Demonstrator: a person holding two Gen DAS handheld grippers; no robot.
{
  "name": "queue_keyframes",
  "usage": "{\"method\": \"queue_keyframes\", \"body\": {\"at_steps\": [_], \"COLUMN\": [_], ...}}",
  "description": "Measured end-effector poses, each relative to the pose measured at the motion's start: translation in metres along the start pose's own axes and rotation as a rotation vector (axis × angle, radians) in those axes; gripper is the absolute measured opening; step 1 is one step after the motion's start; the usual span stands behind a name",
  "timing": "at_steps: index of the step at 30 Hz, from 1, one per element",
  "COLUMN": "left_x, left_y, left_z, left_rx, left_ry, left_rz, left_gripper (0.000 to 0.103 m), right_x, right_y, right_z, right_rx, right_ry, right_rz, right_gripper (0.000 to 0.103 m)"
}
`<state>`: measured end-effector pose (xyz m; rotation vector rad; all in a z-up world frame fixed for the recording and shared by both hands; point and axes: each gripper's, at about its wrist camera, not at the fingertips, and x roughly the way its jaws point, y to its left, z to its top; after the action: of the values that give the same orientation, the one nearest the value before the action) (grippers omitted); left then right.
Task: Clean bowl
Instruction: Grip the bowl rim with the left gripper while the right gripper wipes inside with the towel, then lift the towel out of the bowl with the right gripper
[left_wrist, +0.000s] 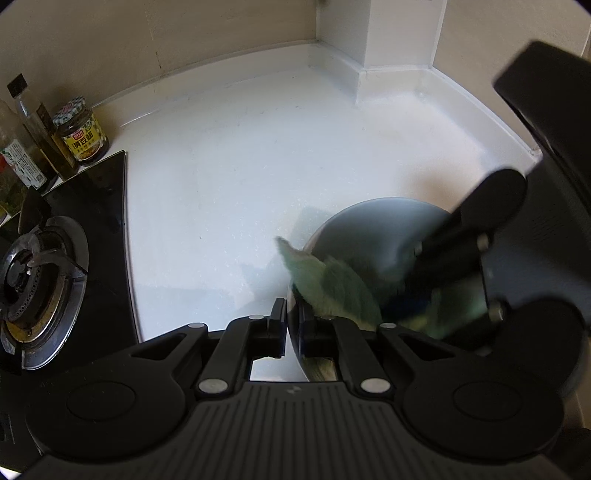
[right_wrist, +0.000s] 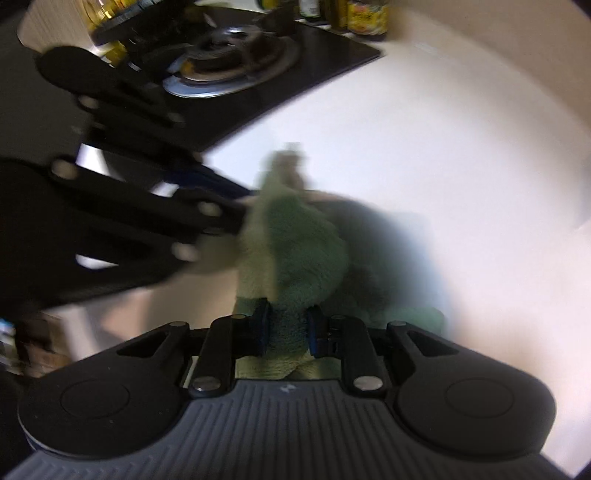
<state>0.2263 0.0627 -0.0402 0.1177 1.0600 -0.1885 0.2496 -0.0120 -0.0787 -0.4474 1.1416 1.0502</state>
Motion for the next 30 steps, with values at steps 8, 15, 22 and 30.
{"method": "queue_keyframes", "body": {"at_steps": [8,15,22,30], "left_x": [-0.001,-0.001,-0.001,-0.001], "left_y": [-0.002,-0.005,-0.005,-0.011], "left_z": [-0.005,-0.005,-0.005,-0.007], "left_rx": [0.023,0.040,0.043,0.054], "left_ry": [-0.016,-0.013,-0.011,-0.008], "left_rz": [0.006,0.025,0.017,0.038], "left_gripper": [0.003,0.003,0.003,0.004], "right_x": [-0.005,0.004,-0.010,-0.011], "right_y": [0.005,0.006,0.014,0.005], "right_z": [-0.004,0.005,-0.011,-0.007], "right_rx": [-0.094,-0.005,-0.122,-0.073], "right_ry": [0.094,-0.002,0.120,0.017], "right_rz": [-0.118,-0.041,-0.048,-0.187], "right_gripper": [0.016,0.017,0.016,0.016]}}
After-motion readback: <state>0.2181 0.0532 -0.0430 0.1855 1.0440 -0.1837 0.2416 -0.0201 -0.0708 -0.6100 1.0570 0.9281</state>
